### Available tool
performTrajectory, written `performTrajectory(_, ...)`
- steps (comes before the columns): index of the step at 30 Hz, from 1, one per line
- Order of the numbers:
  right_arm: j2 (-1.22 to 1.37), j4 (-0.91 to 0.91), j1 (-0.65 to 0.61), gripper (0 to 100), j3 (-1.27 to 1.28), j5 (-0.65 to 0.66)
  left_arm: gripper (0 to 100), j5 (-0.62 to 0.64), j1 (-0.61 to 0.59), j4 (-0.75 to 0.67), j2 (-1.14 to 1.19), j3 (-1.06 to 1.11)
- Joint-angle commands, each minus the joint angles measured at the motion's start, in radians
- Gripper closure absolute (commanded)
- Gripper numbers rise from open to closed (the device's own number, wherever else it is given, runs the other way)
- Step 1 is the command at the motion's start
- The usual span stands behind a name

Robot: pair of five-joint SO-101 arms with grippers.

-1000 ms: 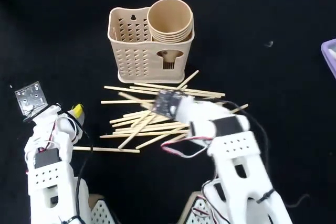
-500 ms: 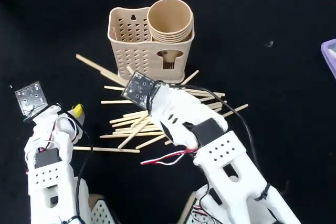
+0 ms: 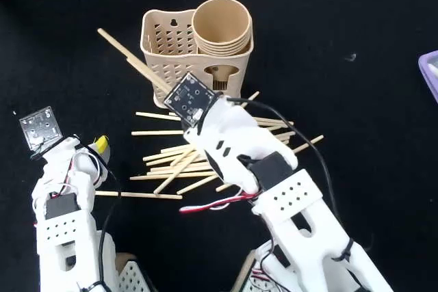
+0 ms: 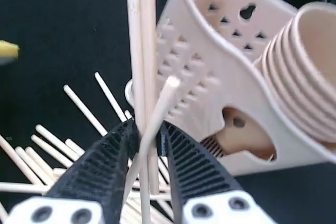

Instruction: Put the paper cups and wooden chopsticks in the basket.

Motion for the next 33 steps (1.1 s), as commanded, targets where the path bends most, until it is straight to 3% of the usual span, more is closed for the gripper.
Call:
performTrajectory(1,-0.035,-0.025,-0.020,98.8,-0.093,-0.011,75,0.000,-0.005,-0.020,-0.015,-0.027)
performTrajectory(10,-0.025,-0.034,-0.040,98.8,-0.305,-0.129,75,0.000,-0.005,-0.020,-0.015,-0.027)
performTrajectory(20,0.074,-0.040,-0.034,98.8,-0.499,-0.175,75,0.000,-0.005,-0.020,-0.015,-0.027)
performTrajectory(25,0.223,-0.221,-0.034,98.8,-0.604,-0.278,75,0.000,-0.005,-0.020,-0.015,-0.027)
performTrajectory(33,0.420,-0.476,-0.032,98.8,-0.641,-0.282,75,0.000,-0.005,-0.020,-0.015,-0.027)
